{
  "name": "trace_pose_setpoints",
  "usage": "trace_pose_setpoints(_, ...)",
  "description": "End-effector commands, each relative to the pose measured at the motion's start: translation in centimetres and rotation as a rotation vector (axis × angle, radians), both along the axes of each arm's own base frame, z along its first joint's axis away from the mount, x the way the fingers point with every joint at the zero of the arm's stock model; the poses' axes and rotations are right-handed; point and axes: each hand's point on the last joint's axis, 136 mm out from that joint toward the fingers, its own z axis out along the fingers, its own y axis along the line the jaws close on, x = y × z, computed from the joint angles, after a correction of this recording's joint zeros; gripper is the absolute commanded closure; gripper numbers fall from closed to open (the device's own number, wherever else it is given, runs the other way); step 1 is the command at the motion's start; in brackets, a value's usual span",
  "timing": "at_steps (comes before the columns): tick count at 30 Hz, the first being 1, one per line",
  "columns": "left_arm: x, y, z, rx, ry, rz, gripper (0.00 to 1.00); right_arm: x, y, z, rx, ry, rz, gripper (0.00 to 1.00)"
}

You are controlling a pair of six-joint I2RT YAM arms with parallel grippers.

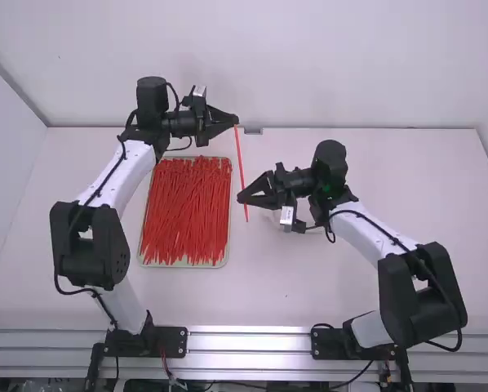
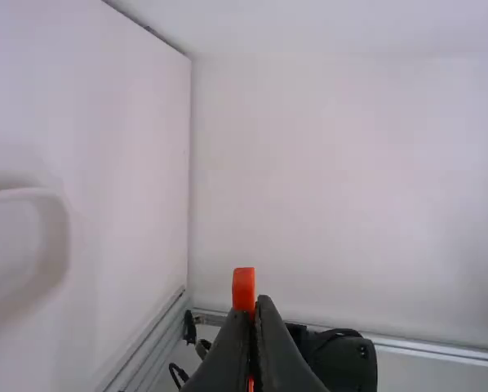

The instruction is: Fasten the cable tie

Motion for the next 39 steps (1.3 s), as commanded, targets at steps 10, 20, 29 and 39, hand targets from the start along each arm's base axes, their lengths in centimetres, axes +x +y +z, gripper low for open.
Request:
trace_pose_setpoints(10,-0.7,-1.7,1.0,0.0,-0.05,-0.053,0.98,0.5,-0.6,-0.3,-0.001,0.003,-0.015,0.85)
trace_pose_setpoints(20,-0.8,-1.9,1.0,0.0,-0.051,-0.055,0.98,0.5,-0.6,-0.3,-0.002,0.006,-0.016,1.0)
trace_pose_setpoints(29,-0.8,-1.9,1.0,0.0,-0.05,-0.057,0.98,0.5,-0.6,-0.3,-0.003,0.009,-0.015,1.0)
trace_pose_setpoints(39,-0.4,-1.1,1.0,0.001,-0.052,-0.037,0.98,0.4,-0.7,-0.3,-0.003,0.009,-0.007,0.96)
